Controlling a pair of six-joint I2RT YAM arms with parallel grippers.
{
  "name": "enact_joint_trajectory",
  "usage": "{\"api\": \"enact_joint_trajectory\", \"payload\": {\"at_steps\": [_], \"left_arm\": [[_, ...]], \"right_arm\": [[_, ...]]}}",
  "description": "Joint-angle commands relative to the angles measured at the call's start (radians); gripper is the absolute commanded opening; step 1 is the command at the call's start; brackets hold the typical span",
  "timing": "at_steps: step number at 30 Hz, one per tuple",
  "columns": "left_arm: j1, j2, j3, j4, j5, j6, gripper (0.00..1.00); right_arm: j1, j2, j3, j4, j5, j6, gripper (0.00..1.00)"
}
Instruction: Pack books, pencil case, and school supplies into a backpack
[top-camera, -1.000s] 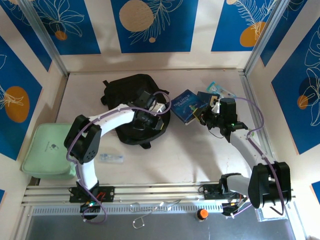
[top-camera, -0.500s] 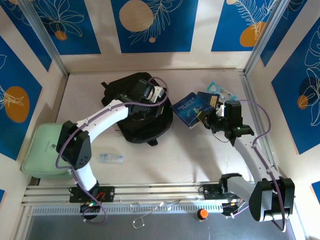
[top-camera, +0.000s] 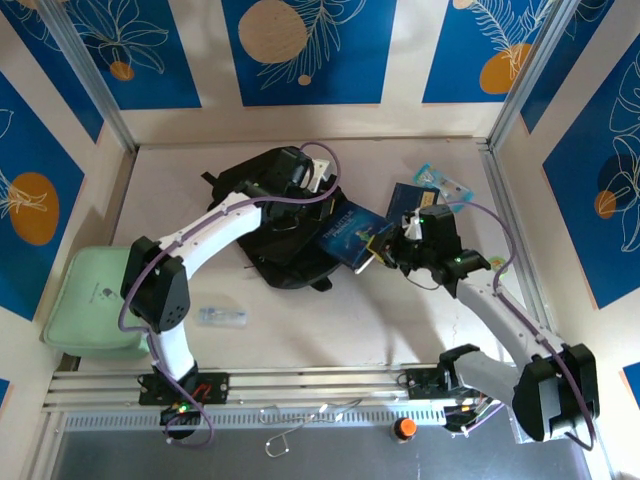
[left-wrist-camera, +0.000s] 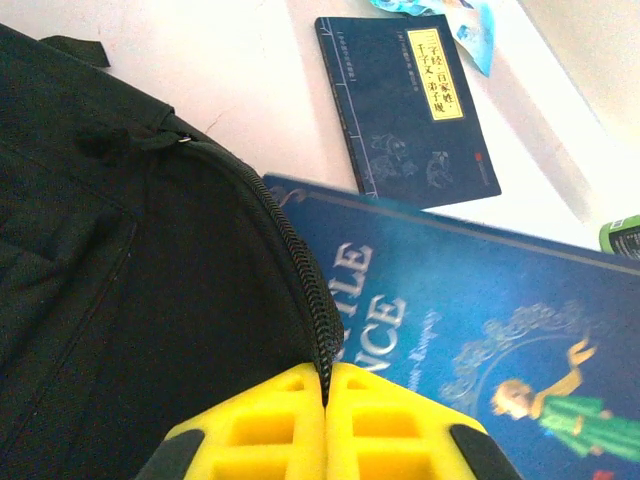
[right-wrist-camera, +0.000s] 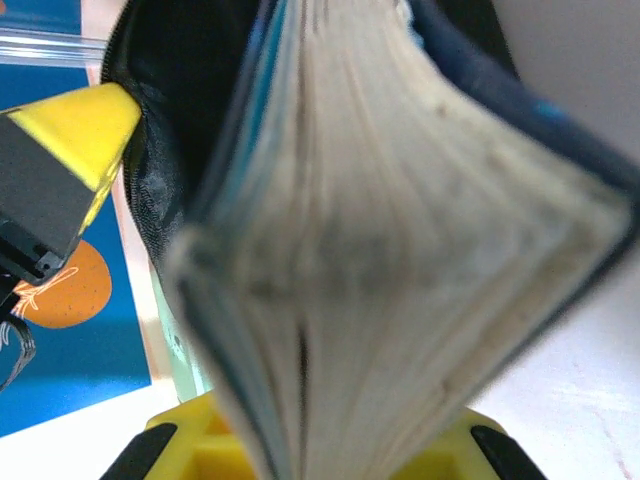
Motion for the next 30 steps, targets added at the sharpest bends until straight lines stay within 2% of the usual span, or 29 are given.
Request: {"api": "enact_joint_trajectory", "payload": {"at_steps": [1,9,19,30], "left_arm": [[0.001,-0.032,0.043,0.063,0.057,0.0,0.0],[0.0,-0.123,-0.011,0.138,0.123,0.006,0.0],[0.0,-0.162,-0.042,0.191,0.145,-0.007,0.0],[0.0,-0.115,-0.031,0.208,0.13,-0.051,0.0]], "right_arm": [[0.035,0.034,-0.003,0.138,-0.034,0.051,0.02],[0.09,0.099,0.019,0.265,-0.035,0.09,0.02],[0.117,0.12,0.021,0.27,0.04,0.102,0.02],[0.219,0.479,0.208,0.221,0.305,0.249,0.04]]}}
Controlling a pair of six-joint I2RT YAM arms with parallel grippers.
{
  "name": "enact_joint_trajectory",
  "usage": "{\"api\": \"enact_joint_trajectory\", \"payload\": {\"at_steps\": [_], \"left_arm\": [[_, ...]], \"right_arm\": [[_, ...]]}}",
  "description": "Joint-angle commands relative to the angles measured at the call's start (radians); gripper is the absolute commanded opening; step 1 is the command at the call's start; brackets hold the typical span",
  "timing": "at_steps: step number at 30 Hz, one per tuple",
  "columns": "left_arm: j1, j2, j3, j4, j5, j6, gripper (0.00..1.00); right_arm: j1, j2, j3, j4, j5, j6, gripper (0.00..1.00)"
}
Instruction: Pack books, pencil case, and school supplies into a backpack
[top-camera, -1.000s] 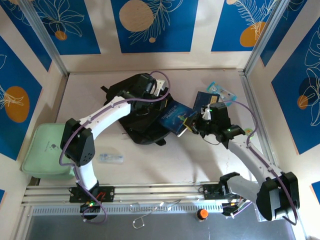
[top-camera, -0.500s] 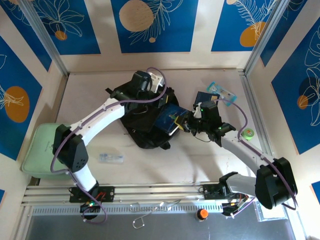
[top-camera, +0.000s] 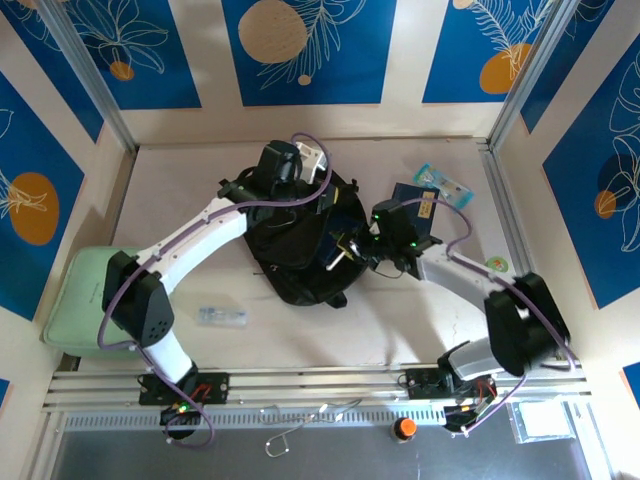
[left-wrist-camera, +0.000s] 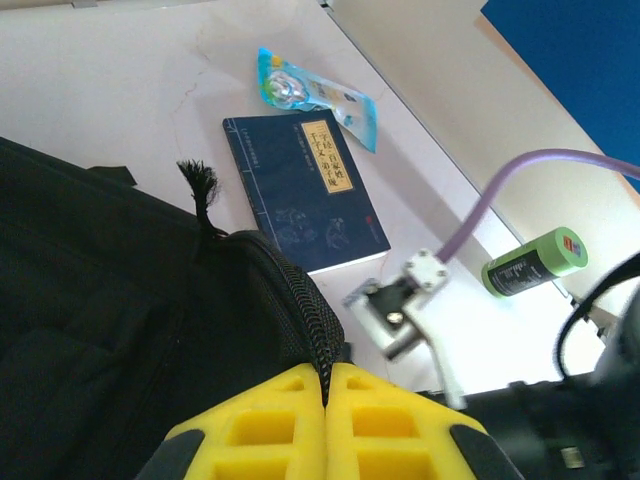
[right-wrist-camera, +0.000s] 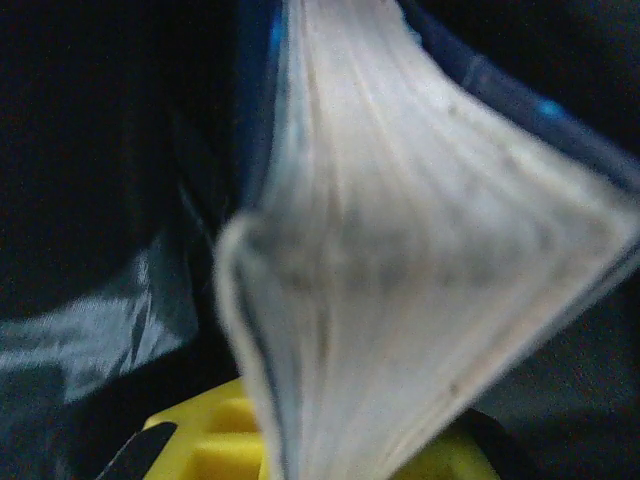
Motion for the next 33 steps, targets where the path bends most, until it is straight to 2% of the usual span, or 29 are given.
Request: {"api": "enact_joint_trajectory", "payload": {"at_steps": [1,4,7,9,17,18,28,33], "left_arm": [[0.001,0.004,0.017,0.076,0.026,-0.023,0.0],[0.0,0.012,0.015,0.074,0.027,-0.029,0.0],[0.004,0.016,0.014,0.071,0.019,-0.029,0.0],[0.007,0.019,0.012,0.077,0.015,-0.038,0.0],[0.018,0.025,0.002,0.105,0.047,-0.049,0.0],[0.018,0.026,0.002,0.108,0.048,-0.047,0.0],[0.026,0.023,-0.014,0.115,0.05,-0.046,0.0],[0.029,0.019,-0.014,0.107,0.053,-0.041,0.0]], "right_arm": [[0.02,0.087,0.086,0.023,0.11,0.076,0.04],[0.025,0.174,0.134,0.063,0.122,0.116,0.06],[0.013,0.269,0.155,0.194,0.056,0.132,0.08],[0.013,0.309,0.17,0.209,0.025,0.132,0.12],[0.014,0.275,0.123,0.185,0.009,0.076,0.43],[0.015,0.268,0.12,0.17,0.009,0.069,0.44],[0.046,0.247,0.084,0.112,0.039,0.07,0.43],[0.056,0.3,0.122,0.114,0.015,0.079,0.36]]}}
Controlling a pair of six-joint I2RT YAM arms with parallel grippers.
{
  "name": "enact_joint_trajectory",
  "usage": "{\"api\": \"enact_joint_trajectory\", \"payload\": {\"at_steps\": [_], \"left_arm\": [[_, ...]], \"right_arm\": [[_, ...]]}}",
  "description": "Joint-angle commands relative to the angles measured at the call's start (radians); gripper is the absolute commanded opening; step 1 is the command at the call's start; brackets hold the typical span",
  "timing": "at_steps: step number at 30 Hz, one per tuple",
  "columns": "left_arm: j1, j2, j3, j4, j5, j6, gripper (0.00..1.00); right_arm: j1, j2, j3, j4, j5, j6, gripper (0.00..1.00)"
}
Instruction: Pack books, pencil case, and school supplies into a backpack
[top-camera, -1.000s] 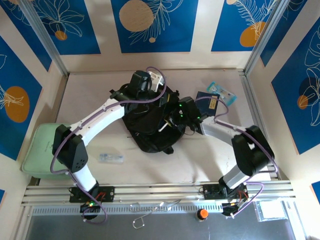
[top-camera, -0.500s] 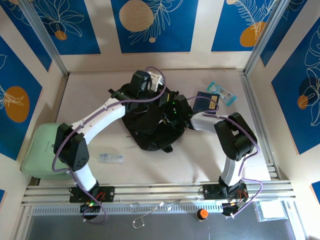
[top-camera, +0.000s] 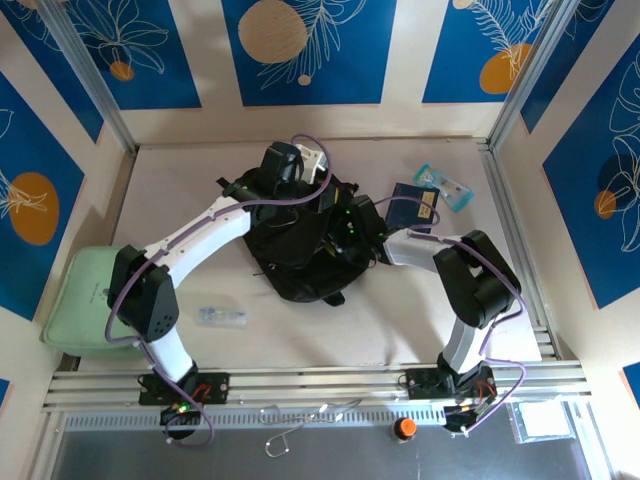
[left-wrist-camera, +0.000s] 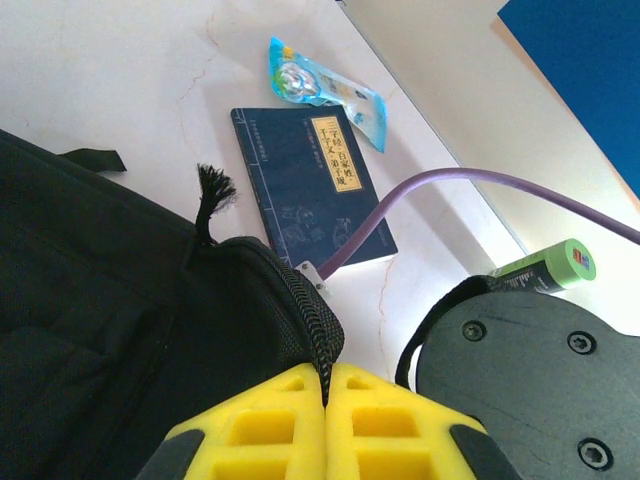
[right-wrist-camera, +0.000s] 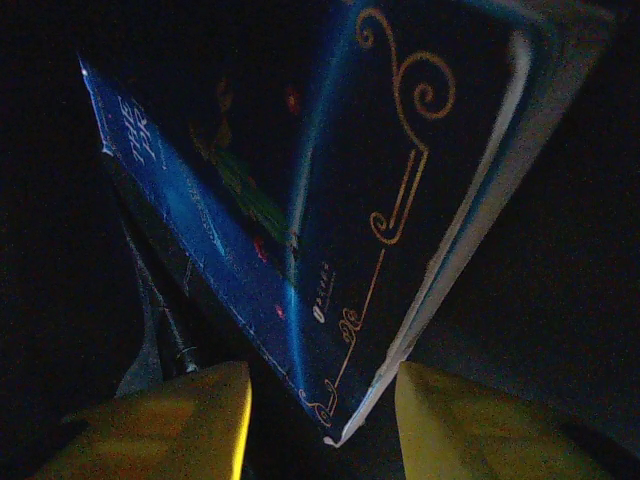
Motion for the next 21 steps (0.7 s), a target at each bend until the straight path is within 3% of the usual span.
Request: {"api": "enact_joint_trajectory", "payload": {"at_steps": [1,7,12,21], "left_arm": [[0.01,-0.012,0.0,0.072,0.04,0.0,0.0],[0.016,-0.014,-0.004,0.069,0.033,-0.006,0.0],[0.035,-0.016,-0.012,0.056,0.008,-0.012,0.0],[0.047,0.004,-0.044,0.049,0.003,-0.02,0.0]], "right_arm": [[0.014,0.049,0.029,-0.027,-0.02,0.01,0.34],[0.019,0.135,0.073,0.119,-0.107,0.005,0.21],[0.029,0.114,0.057,0.185,-0.128,-0.004,0.21],[0.007,-0.216,-0.136,0.042,-0.061,-0.088,0.41]]}}
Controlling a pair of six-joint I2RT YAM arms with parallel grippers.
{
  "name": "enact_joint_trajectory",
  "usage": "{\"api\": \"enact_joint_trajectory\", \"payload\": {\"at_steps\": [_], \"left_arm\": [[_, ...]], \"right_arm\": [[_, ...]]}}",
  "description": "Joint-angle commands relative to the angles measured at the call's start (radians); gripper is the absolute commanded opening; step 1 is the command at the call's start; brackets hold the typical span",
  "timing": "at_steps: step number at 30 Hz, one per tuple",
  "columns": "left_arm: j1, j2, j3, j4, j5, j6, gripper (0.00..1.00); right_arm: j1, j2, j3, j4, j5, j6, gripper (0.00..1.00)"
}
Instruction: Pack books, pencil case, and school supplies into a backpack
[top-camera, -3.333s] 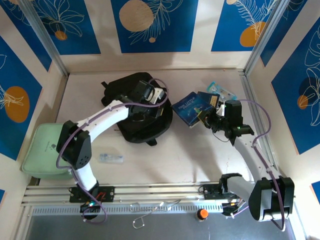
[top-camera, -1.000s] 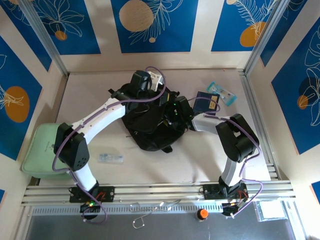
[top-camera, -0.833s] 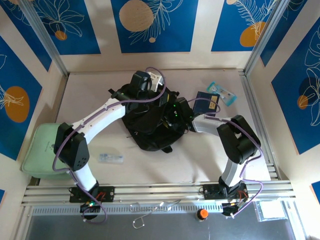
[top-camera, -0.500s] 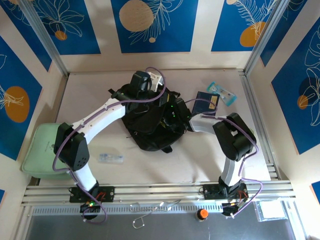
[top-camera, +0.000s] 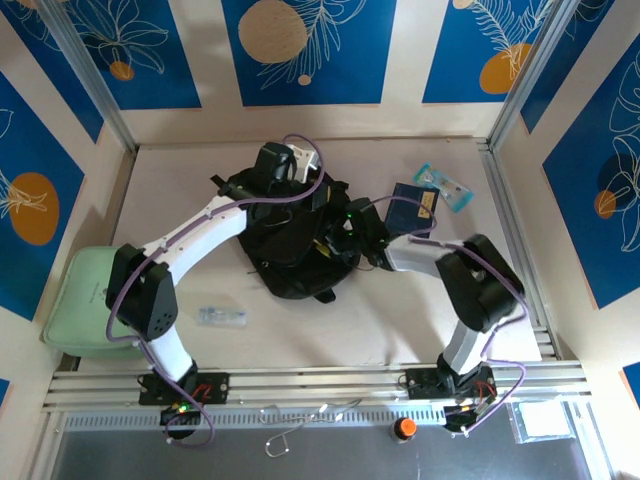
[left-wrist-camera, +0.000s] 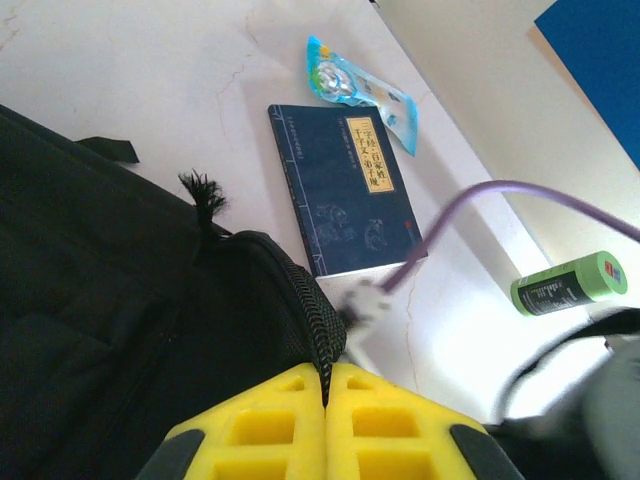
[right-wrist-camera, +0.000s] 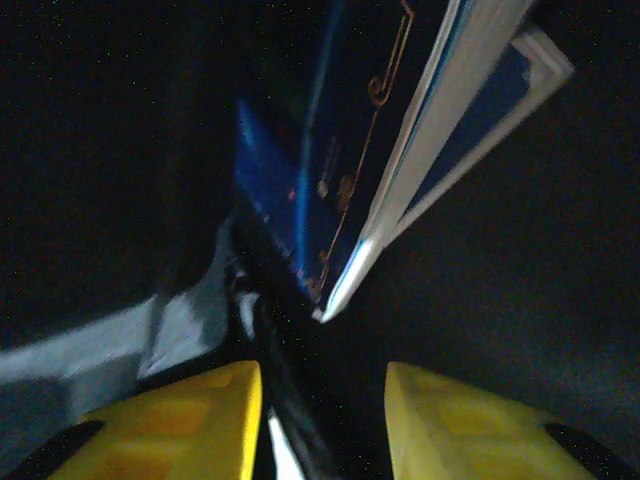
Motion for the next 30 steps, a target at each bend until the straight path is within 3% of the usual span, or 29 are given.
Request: {"api": "enact_joint_trajectory", "payload": {"at_steps": [1,5,10,13,20,26,30], "left_arm": [[0.005,0.003,-0.018,0.037,0.005,-0.012,0.0],[0.006,0.0,-0.059,0.05,0.012,-0.022,0.04],[0.009,-0.043,-0.163,0.097,-0.006,-0.04,0.54],[0.027,-0.074,-0.25,0.149,-0.03,-0.079,0.67],[0.098,-0.043,-0.391,0.186,-0.068,-0.194,0.73],[0.164,0.048,-0.414,0.171,-0.098,-0.225,0.73],[0.231,0.096,-0.411,0.174,-0.113,-0.222,0.73]], "right_arm": [[-0.004,-0.167,-0.069,-0.123,0.057,-0.071,0.43],[-0.017,-0.343,-0.146,-0.283,0.209,-0.147,0.51],[-0.083,-0.501,-0.205,-0.469,0.39,-0.207,0.59],[-0.125,-0.569,-0.22,-0.535,0.462,-0.236,0.64],[-0.22,-0.575,-0.179,-0.548,0.428,-0.355,0.72],[-0.304,-0.436,-0.064,-0.561,0.351,-0.438,0.82],[-0.352,-0.291,0.039,-0.549,0.296,-0.484,0.82]]}}
